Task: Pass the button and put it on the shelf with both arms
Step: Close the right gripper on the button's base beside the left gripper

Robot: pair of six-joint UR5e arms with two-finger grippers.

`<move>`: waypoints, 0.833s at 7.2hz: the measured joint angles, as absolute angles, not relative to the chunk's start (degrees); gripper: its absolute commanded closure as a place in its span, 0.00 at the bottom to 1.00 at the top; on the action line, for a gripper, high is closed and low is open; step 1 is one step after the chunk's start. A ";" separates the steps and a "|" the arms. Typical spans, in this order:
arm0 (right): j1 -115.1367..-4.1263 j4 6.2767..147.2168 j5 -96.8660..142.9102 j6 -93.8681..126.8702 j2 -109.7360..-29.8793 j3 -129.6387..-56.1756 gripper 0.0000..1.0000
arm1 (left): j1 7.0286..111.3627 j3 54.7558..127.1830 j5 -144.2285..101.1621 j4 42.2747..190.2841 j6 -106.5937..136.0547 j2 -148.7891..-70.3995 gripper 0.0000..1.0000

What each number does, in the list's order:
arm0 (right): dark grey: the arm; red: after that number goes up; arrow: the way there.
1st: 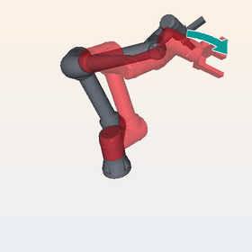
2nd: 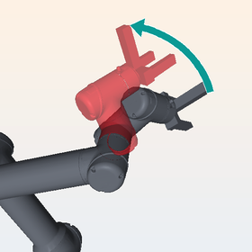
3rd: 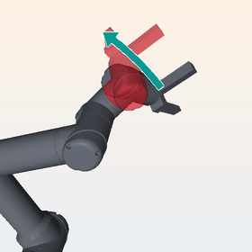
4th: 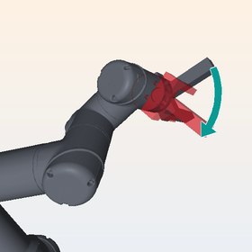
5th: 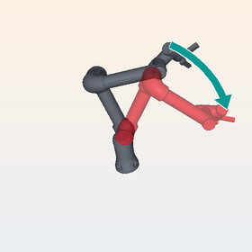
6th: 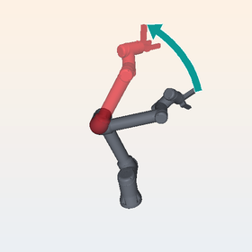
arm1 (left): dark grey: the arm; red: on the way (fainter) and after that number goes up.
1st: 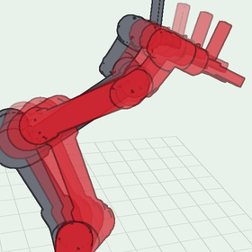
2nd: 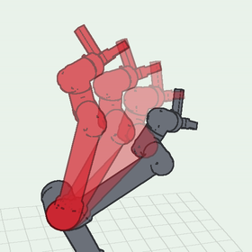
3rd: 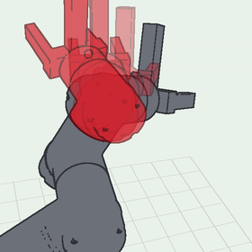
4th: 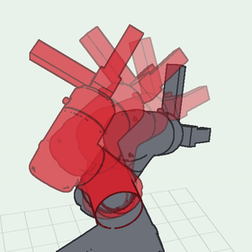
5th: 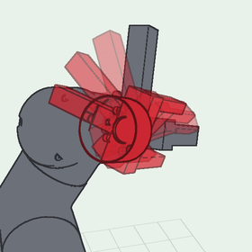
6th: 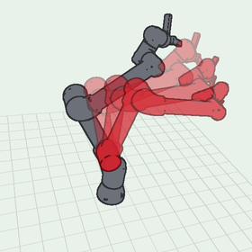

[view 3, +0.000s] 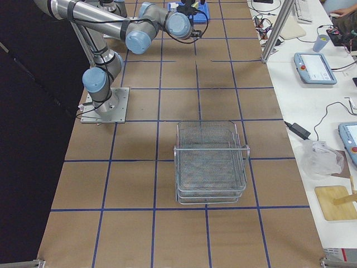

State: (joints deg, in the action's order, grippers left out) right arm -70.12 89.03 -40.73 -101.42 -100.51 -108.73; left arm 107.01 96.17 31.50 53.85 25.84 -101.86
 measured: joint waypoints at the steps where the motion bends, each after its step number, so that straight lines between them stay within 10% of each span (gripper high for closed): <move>1: -70.13 87.89 -40.82 -101.43 -101.30 -108.70 0.00 | 107.15 95.99 31.63 53.81 25.86 -101.86 1.00; 4: -70.14 86.13 -40.87 -101.48 -102.27 -108.69 0.03 | 107.25 95.33 31.65 53.79 26.58 -101.80 1.00; 6: -70.14 86.05 -40.81 -101.51 -102.39 -108.70 0.54 | 107.30 95.06 31.56 53.79 27.17 -101.74 1.00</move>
State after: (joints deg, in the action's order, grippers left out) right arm -70.14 86.05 -40.81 -101.51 -102.39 -108.70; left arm 107.30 95.06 31.56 53.79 27.17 -101.74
